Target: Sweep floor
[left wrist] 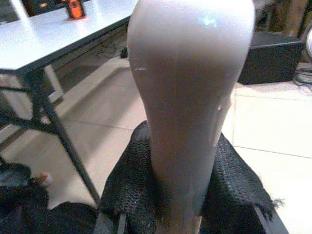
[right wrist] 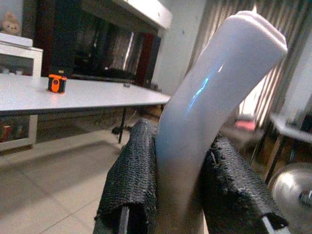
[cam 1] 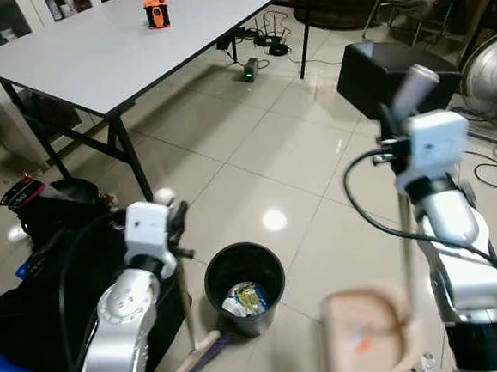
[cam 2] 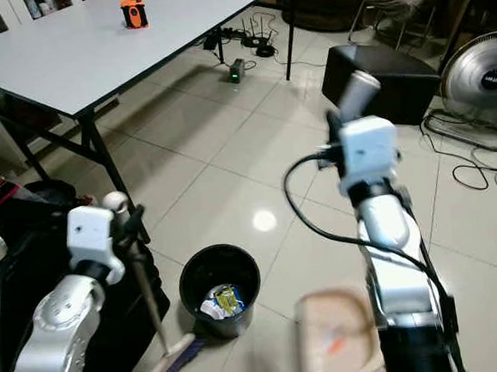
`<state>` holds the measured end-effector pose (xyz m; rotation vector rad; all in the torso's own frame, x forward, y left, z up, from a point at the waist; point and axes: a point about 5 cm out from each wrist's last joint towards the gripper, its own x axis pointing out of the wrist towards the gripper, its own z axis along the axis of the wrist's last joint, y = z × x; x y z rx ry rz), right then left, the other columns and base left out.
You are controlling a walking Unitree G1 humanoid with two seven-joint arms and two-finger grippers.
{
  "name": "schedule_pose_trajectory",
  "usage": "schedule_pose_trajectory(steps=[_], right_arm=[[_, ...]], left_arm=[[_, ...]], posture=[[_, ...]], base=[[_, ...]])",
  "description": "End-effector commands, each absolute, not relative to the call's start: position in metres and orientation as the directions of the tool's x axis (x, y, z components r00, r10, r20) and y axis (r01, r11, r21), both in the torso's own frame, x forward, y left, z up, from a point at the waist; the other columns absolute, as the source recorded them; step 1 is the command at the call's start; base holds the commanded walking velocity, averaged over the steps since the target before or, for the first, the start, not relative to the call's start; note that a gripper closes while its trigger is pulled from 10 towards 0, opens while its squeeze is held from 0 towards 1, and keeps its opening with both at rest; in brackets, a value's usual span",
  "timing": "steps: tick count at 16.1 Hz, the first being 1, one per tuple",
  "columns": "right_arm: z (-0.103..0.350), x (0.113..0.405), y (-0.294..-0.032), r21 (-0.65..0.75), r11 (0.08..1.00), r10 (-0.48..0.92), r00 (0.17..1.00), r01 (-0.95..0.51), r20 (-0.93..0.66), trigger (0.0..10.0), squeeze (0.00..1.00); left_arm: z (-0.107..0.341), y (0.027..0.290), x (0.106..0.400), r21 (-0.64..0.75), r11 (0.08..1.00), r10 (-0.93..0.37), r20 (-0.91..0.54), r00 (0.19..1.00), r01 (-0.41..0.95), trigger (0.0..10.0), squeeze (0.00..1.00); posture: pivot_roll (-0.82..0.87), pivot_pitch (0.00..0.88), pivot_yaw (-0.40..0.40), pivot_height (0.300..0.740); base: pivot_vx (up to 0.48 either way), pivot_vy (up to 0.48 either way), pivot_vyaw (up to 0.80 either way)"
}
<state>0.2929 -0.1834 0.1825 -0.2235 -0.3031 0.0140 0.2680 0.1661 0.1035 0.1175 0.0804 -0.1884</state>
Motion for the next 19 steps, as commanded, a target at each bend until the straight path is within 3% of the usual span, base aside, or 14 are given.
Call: schedule_pose_trajectory(steps=[1, 5, 15, 19], right_arm=[[0.190, 0.289, -0.185, -0.228, 0.973, 0.053, 0.947, 0.021, 0.318, 10.0, 0.00], [0.181, 0.283, -0.186, -0.127, 0.992, 0.012, 0.960, 0.025, 0.280, 10.0, 0.00], [0.176, 0.279, -0.206, -0.106, 0.988, -0.082, 0.966, 0.110, 0.246, 10.0, 0.00], [0.167, 0.276, -0.202, -0.074, 0.992, -0.091, 0.978, 0.106, 0.186, 10.0, 0.00]], left_arm=[[0.116, 0.160, 0.272, 0.121, 0.967, -0.219, -0.043, 0.975, 0.223, 10.0, 0.00], [0.116, 0.159, 0.273, 0.123, 0.965, -0.229, -0.048, 0.972, 0.233, 10.0, 0.00], [0.119, 0.156, 0.277, 0.128, 0.957, -0.257, -0.042, 0.966, 0.260, 10.0, 0.00], [0.119, 0.154, 0.279, 0.129, 0.952, -0.273, -0.044, 0.961, 0.276, 10.0, 0.00]], posture=[[-0.06, 0.022, 0.039, 0.740], [-0.06, 0.000, 0.053, 0.740], [-0.09, 0.000, 0.066, 0.740], [-0.08, 0.000, 0.065, 0.740]], base=[[0.000, 0.000, 0.00], [-0.062, 0.000, 0.00], [-0.272, 0.000, 0.00], [-0.287, 0.000, 0.00]])
